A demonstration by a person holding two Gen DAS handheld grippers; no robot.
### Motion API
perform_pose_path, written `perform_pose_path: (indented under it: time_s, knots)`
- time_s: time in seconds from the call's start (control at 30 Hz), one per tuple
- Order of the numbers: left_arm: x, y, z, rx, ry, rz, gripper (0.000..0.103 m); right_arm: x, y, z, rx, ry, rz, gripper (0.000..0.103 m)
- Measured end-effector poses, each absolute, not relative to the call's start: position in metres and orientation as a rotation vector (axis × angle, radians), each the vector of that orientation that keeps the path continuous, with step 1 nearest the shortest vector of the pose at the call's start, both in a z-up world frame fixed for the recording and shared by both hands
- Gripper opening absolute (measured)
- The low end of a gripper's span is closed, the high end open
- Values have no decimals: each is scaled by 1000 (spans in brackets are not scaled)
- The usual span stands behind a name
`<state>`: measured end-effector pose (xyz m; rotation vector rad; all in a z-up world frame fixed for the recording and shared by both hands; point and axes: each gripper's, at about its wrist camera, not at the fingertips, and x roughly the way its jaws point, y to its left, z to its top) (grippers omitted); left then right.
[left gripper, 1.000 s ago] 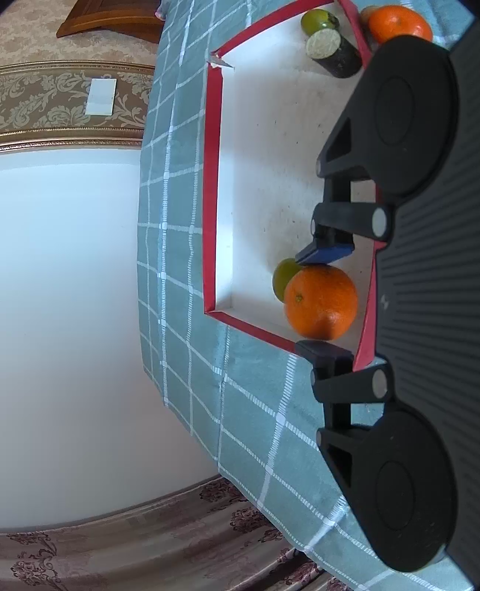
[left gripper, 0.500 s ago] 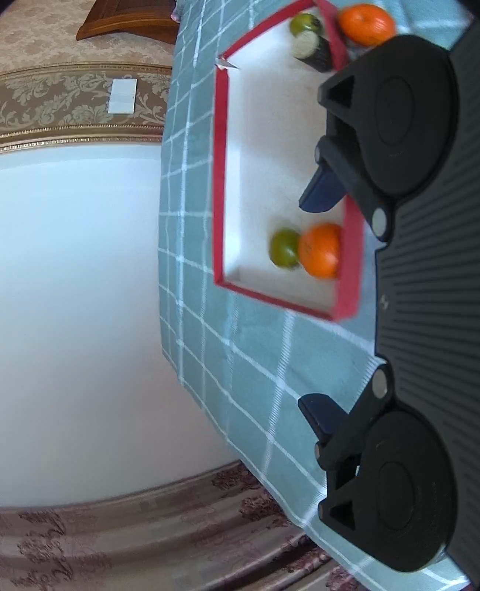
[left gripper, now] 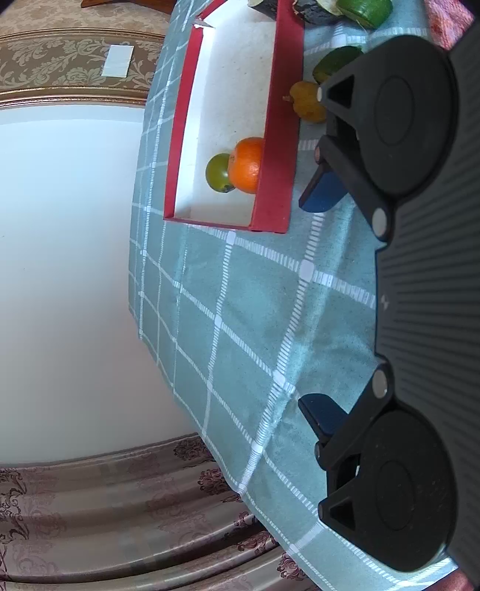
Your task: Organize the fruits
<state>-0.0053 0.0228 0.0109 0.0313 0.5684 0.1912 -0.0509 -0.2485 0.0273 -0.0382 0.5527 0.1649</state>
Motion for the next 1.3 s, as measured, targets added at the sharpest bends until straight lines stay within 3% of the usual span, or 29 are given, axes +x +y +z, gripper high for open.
perform_pose_path:
  time_s: [0.33, 0.73, 0.93, 1.03, 1.1, 1.23, 1.3]
  knots:
    - [0, 29, 6, -3, 613, 169, 103, -57, -210, 27, -132, 589, 146, 80]
    - [0, 37, 3, -48, 632, 159, 103, -91, -208, 32, -133, 454, 195, 80]
    - [-2, 38, 4, -53, 627, 153, 103, -82, -198, 25, -166, 476, 230, 80]
    - [-3, 37, 3, -48, 629, 148, 103, -73, -191, 19, -169, 501, 247, 72]
    - [-3, 35, 1, -35, 634, 147, 103, -67, -187, 16, -170, 528, 258, 60]
    - [-5, 34, 0, -31, 625, 146, 103, -59, -184, 8, -164, 562, 267, 54]
    - [-5, 34, 0, -33, 627, 145, 103, -55, -183, 6, -160, 578, 270, 45]
